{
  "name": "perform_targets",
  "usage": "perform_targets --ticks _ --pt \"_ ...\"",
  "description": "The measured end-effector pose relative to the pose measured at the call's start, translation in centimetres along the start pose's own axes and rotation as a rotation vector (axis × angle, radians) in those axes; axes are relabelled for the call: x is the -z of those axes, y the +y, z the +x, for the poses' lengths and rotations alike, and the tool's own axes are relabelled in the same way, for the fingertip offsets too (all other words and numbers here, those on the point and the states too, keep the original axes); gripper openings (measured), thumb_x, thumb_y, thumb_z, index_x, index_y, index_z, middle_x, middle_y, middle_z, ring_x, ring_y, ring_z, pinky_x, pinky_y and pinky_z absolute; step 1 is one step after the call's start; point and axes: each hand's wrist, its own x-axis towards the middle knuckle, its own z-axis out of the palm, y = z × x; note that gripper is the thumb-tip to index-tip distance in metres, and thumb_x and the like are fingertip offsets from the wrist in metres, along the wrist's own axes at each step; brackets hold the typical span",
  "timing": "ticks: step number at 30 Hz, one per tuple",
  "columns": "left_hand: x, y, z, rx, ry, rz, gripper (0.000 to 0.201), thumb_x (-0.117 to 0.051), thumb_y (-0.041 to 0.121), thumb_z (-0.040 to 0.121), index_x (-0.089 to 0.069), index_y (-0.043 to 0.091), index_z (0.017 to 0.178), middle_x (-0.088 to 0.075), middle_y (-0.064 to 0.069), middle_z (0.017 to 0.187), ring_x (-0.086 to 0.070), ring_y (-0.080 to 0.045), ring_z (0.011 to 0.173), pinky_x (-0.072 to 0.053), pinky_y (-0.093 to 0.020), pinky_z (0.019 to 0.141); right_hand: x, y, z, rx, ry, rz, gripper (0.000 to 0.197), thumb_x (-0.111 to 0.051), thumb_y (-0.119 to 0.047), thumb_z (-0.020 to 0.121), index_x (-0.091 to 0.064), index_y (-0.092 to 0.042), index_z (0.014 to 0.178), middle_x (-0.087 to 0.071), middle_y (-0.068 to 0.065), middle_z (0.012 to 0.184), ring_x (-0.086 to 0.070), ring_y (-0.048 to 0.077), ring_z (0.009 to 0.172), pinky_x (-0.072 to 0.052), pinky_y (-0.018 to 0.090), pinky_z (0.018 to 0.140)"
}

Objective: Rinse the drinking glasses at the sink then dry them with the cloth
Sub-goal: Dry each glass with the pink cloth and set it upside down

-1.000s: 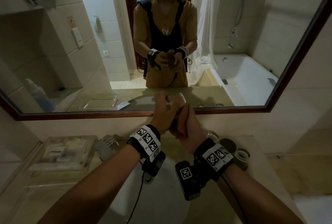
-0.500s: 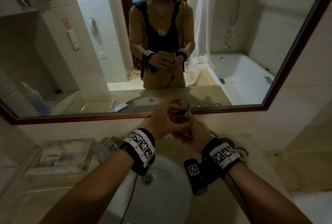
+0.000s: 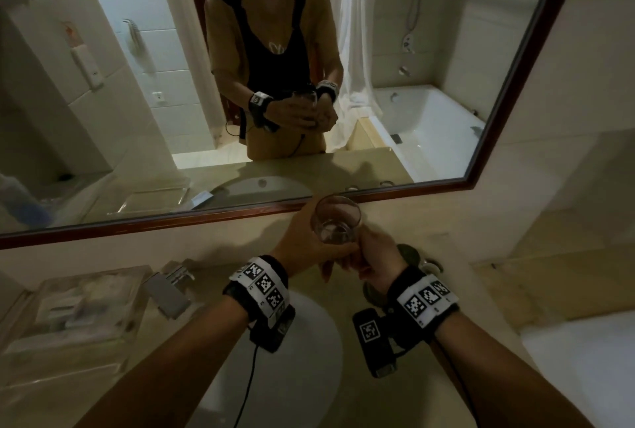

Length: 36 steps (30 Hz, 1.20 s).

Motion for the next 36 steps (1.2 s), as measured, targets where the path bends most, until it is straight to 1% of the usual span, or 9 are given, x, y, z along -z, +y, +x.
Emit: perform_targets --ticks 7,10,13,17,20,24,26,30,36 --pt "-5.5 -1.0 2.2 0.074 -0.166 0.064 0.073 -0.090 0.027 0.059 -0.051 0.026 0.121 -0.064 0.005 0.105 -0.066 -0.012 0.097 -0.057 -0.032 0.084 5.5 -0.7 -1.7 -0.034 0.149 0.042 0.035 -0.055 -0.035 0.098 -0.067 -0.014 0.072 -0.052 0.009 0.050 -0.040 0.020 0.039 -0.036 0.026 0.043" --pt "-7.7 -1.1 3.7 0.092 -0.222 0.122 0.067 -0.090 0.027 0.059 -0.052 0.031 0.114 -0.059 0.015 0.097 -0.063 -0.005 0.085 -0.053 -0.021 0.073 8.4 -0.7 -1.2 -0.056 0.260 0.076 0.040 -0.057 -0.038 0.095 -0.068 -0.016 0.063 -0.054 0.014 0.058 -0.043 0.029 0.055 -0.041 0.041 0.061" --pt "-9.7 -1.9 5.4 0.139 -0.275 0.151 0.069 -0.090 0.036 0.056 -0.052 0.031 0.112 -0.061 0.007 0.097 -0.066 -0.014 0.085 -0.056 -0.031 0.076 12.6 -1.0 -0.7 -0.048 0.304 0.117 0.046 -0.052 -0.034 0.099 -0.062 -0.002 0.068 -0.051 0.014 0.049 -0.040 0.028 0.049 -0.039 0.039 0.054" --pt "-12.2 -3.0 7.5 0.190 -0.304 0.213 0.069 -0.088 0.049 0.050 -0.050 0.034 0.107 -0.064 -0.003 0.098 -0.067 -0.021 0.085 -0.059 -0.040 0.076 17.4 -0.8 0.7 -0.012 0.344 0.059 0.060 -0.057 -0.049 0.088 -0.067 0.010 0.091 -0.062 0.027 0.070 -0.056 0.036 0.060 -0.049 0.044 0.065" --pt "-14.1 -3.4 8.9 0.235 -0.311 0.272 0.062 -0.088 0.040 0.058 -0.049 0.032 0.106 -0.060 0.006 0.095 -0.064 -0.021 0.084 -0.055 -0.032 0.071 19.8 -0.4 2.3 -0.026 0.356 0.037 0.061 -0.059 -0.063 0.071 -0.068 -0.002 0.071 -0.062 0.039 0.080 -0.057 0.043 0.064 -0.046 0.049 0.062" --pt "-16.2 -3.7 11.2 0.237 -0.431 0.659 0.075 -0.083 0.045 0.064 -0.043 0.030 0.125 -0.056 0.005 0.116 -0.056 -0.017 0.101 -0.045 -0.024 0.080 22.1 -1.9 3.0 -0.039 0.357 0.016 0.039 -0.055 -0.035 0.096 -0.060 -0.010 0.066 -0.056 0.010 0.049 -0.048 0.025 0.049 -0.042 0.032 0.055" --pt "-17.2 -4.0 12.4 0.204 -0.513 0.912 0.086 -0.078 0.049 0.067 -0.034 0.027 0.137 -0.050 0.001 0.133 -0.051 -0.021 0.116 -0.044 -0.034 0.095 23.3 -1.9 4.5 -0.035 0.363 -0.020 0.029 -0.055 -0.033 0.096 -0.061 -0.010 0.079 -0.059 0.007 0.062 -0.052 0.021 0.053 -0.041 0.023 0.047" --pt "-18.7 -4.8 15.2 0.180 -0.645 1.083 0.101 -0.075 0.050 0.069 -0.014 0.025 0.146 -0.048 -0.006 0.139 -0.054 -0.029 0.116 -0.047 -0.037 0.091 25.2 -1.0 7.6 -0.038 0.335 -0.058 0.060 -0.056 -0.056 0.082 -0.064 -0.001 0.105 -0.069 0.018 0.090 -0.064 0.029 0.073 -0.051 0.025 0.048" --pt "-22.0 -7.0 18.0 0.096 -0.790 1.340 0.089 -0.070 0.047 0.076 -0.019 0.024 0.146 -0.044 -0.009 0.131 -0.053 -0.030 0.106 -0.044 -0.037 0.081 27.8 -1.4 9.4 -0.046 0.370 -0.060 0.022 -0.053 -0.030 0.098 -0.062 -0.011 0.091 -0.064 0.005 0.076 -0.059 0.016 0.063 -0.046 0.022 0.049"
